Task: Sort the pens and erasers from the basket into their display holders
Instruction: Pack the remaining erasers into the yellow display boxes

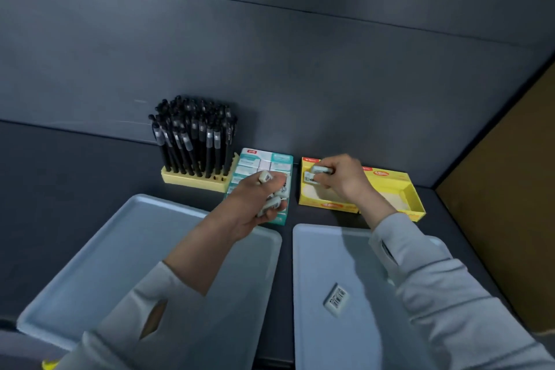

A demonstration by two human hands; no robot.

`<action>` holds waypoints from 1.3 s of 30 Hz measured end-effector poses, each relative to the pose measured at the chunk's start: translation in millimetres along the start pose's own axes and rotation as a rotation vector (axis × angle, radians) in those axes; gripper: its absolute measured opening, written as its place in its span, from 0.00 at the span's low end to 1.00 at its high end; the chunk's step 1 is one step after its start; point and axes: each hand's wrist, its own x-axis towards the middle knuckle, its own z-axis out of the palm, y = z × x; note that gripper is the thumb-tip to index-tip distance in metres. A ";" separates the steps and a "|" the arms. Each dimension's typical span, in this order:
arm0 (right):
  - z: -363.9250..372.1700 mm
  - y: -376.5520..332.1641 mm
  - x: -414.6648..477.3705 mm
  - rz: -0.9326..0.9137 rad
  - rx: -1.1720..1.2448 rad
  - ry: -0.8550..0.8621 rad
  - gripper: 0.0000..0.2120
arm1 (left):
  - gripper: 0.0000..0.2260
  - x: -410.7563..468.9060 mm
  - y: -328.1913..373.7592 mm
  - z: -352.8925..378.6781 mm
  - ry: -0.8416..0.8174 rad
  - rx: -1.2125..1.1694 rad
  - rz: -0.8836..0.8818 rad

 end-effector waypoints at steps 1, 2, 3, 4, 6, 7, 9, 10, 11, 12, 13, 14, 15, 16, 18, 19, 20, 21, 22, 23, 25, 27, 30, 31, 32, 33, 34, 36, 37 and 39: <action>2.5 0.1 1.6 -0.016 -0.030 0.013 0.07 | 0.07 0.9 0.8 -1.2 0.011 -0.009 0.005; 5.0 0.6 2.8 -0.028 -0.059 0.027 0.08 | 0.07 1.6 1.2 -2.1 0.017 -0.014 0.009; 7.4 1.2 3.3 -0.039 -0.086 0.042 0.08 | 0.07 2.6 1.2 -2.7 0.020 -0.013 0.015; 9.9 2.2 4.0 -0.047 -0.105 0.058 0.08 | 0.08 3.6 1.0 -2.9 0.024 -0.012 0.020; 14.9 3.1 3.1 -0.075 -0.119 0.105 0.07 | 0.08 5.0 -0.1 -3.4 0.030 -0.015 0.030; 16.7 3.2 2.1 -0.102 -0.120 0.139 0.07 | 0.08 5.8 -0.9 -3.5 0.030 -0.020 0.035; 17.6 2.3 0.5 -0.142 -0.102 0.198 0.07 | 0.07 6.8 -2.3 -2.9 0.030 -0.028 0.039; 16.2 2.9 0.1 -0.150 -0.081 0.217 0.07 | 0.07 6.8 -3.0 -2.2 0.031 -0.032 0.038; 13.3 2.4 -0.4 -0.146 -0.066 0.215 0.07 | 0.07 7.0 -3.4 -1.6 0.033 -0.036 0.038; 9.9 2.0 -0.9 -0.131 -0.047 0.193 0.08 | 0.07 6.9 -3.6 -0.9 0.034 -0.041 0.037; 6.5 1.8 -1.2 -0.100 -0.010 0.153 0.08 | 0.07 6.7 -3.9 -0.2 0.034 -0.046 0.037; 3.7 2.1 -0.9 -0.057 0.059 0.110 0.09 | 0.07 6.1 -3.8 0.3 0.034 -0.053 0.036; 1.4 1.9 -1.2 -0.011 0.143 0.074 0.08 | 0.07 5.6 -3.9 0.6 0.034 -0.064 0.034; -0.2 1.8 -1.5 0.033 0.219 0.049 0.07 | 0.06 4.9 -3.9 1.0 0.033 -0.079 0.032; -2.4 1.2 -2.3 0.095 0.308 0.010 0.05 | 0.05 3.2 -3.7 1.1 0.030 -0.107 0.026; -2.8 0.9 -3.7 0.121 0.341 -0.016 0.04 | 0.04 2.7 -3.9 0.8 0.031 -0.116 0.022; -1.9 0.2 -5.7 0.155 0.384 -0.043 0.03 | 0.04 2.4 -4.1 0.4 0.032 -0.123 0.017; 0.3 0.2 -6.8 0.182 0.392 -0.068 0.03 | 0.05 2.3 -4.3 -0.3 0.033 -0.126 0.015; 3.6 1.2 -7.9 0.195 0.370 -0.079 0.02 | 0.05 2.2 -4.8 -0.8 0.035 -0.128 0.014; 7.3 3.6 -6.9 0.175 0.277 -0.069 0.04 | 0.06 2.1 -5.4 -1.3 0.036 -0.130 0.015; 12.6 6.7 -4.1 0.130 0.102 -0.036 0.05 | 0.07 1.5 -6.6 -1.9 0.036 -0.137 0.016; 12.5 4.7 -4.0 0.095 0.029 -0.070 0.05 | 0.06 0.5 -7.0 -2.6 0.035 -0.136 0.021; 11.9 0.7 -3.5 0.042 -0.107 -0.115 0.12 | 0.05 0.4 -7.4 -2.7 0.044 -0.127 0.024; 12.0 -0.5 -3.4 0.024 -0.125 -0.098 0.11 | 0.06 0.7 -7.6 -2.4 0.047 -0.123 0.024; 12.8 -0.8 -2.8 0.017 -0.129 -0.071 0.10 | 0.06 1.1 -8.1 -1.5 0.051 -0.118 0.023; 13.4 -0.9 -2.9 0.018 -0.124 -0.048 0.10 | 0.07 1.3 -8.3 -0.9 0.054 -0.112 0.023; 14.0 -0.3 -2.6 0.020 -0.127 -0.035 0.09 | 0.08 1.4 -8.6 -0.6 0.058 -0.106 0.025; 15.2 1.0 -2.6 -0.003 -0.183 -0.051 0.10 | 0.08 2.1 -9.2 -0.1 0.058 -0.100 0.028; 15.7 0.4 -3.2 -0.022 -0.213 -0.067 0.10 | 0.08 2.5 -9.2 0.1 0.060 -0.100 0.029; 17.9 0.5 -2.6 -0.042 -0.223 -0.061 0.09 | 0.07 3.2 -9.3 0.6 0.064 -0.100 0.029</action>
